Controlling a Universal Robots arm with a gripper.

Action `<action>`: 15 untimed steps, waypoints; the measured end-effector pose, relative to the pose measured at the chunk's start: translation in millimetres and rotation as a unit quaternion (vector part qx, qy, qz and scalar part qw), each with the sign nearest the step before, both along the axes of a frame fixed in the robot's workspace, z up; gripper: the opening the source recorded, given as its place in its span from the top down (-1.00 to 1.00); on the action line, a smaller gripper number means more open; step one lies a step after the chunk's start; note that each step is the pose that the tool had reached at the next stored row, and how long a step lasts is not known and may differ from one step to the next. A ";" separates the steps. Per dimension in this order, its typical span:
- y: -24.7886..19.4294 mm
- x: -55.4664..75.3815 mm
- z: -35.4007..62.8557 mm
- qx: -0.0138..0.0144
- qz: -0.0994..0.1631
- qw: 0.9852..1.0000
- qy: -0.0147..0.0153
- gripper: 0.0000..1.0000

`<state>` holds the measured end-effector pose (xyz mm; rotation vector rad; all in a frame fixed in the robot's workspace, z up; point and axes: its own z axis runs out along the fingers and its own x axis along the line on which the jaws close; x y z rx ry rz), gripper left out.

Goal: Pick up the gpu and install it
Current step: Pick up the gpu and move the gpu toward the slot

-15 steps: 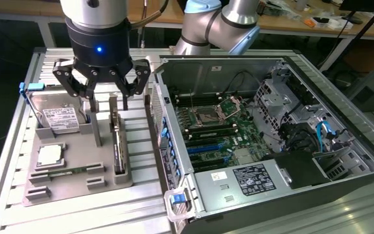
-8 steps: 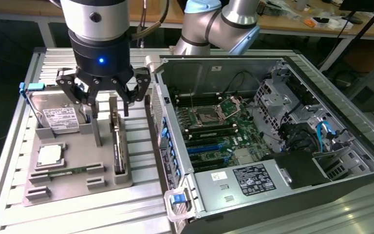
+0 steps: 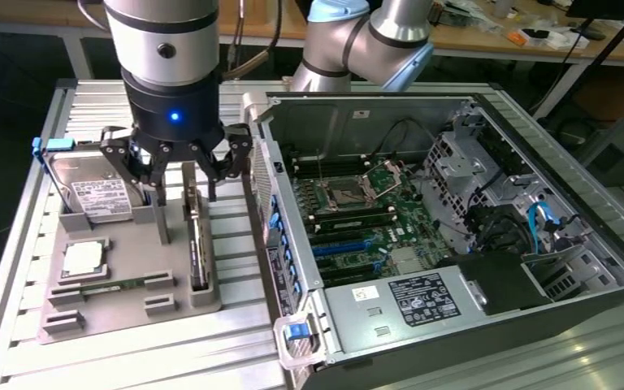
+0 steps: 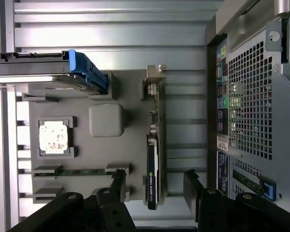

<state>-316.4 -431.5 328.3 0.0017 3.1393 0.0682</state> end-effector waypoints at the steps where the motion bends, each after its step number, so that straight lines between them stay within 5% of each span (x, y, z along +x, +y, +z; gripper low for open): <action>1: 0.0 0.3 -2.0 0.000 0.005 1.000 0.000 -0.20; 7: 0.0 1.6 -13.1 0.000 0.032 0.999 0.002 -0.20; 15: -0.2 1.7 -27.6 0.000 0.034 0.999 0.002 -0.20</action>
